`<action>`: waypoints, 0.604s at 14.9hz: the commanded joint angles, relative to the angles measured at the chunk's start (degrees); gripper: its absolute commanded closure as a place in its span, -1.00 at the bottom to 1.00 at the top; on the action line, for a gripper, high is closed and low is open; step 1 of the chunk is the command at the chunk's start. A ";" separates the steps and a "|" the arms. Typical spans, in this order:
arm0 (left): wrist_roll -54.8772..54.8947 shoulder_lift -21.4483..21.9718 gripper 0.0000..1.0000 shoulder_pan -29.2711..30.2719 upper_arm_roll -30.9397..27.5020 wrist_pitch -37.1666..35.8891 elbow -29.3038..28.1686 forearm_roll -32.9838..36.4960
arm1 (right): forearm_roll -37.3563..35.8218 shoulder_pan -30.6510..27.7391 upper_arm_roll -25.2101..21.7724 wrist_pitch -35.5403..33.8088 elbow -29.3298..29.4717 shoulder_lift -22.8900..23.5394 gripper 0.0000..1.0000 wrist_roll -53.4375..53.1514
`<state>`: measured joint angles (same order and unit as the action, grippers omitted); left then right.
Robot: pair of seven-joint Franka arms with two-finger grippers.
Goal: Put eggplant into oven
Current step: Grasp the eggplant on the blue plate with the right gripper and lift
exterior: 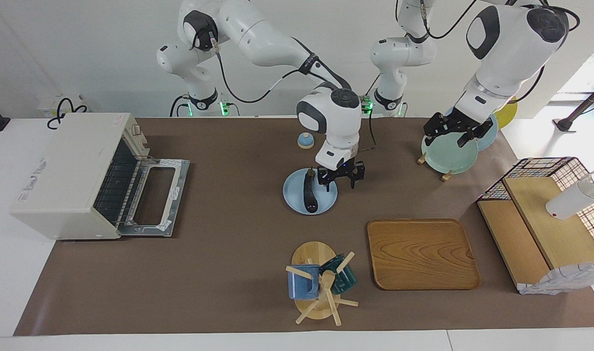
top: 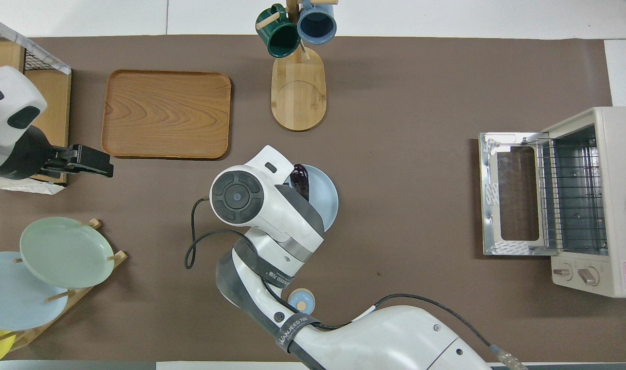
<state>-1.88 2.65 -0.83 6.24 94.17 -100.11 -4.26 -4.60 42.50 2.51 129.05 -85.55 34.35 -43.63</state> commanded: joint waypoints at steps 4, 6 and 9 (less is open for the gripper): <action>0.47 -1.05 -1.00 -0.75 -0.26 -3.10 4.54 2.15 | -0.68 -0.14 0.30 6.38 -9.62 -4.55 -0.22 -0.40; 0.56 -3.25 -1.00 -2.14 -1.92 -5.39 9.03 2.15 | -0.68 -0.14 0.30 6.66 -10.33 -4.73 -0.18 -0.40; 0.65 -3.00 -1.00 -3.47 -3.16 -4.96 7.92 3.29 | -0.59 0.39 0.39 8.23 -11.82 -5.17 -0.03 -0.67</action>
<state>-1.81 1.05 -2.42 4.49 90.98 -93.65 -2.73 -4.60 42.63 2.62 134.65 -93.84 31.31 -43.63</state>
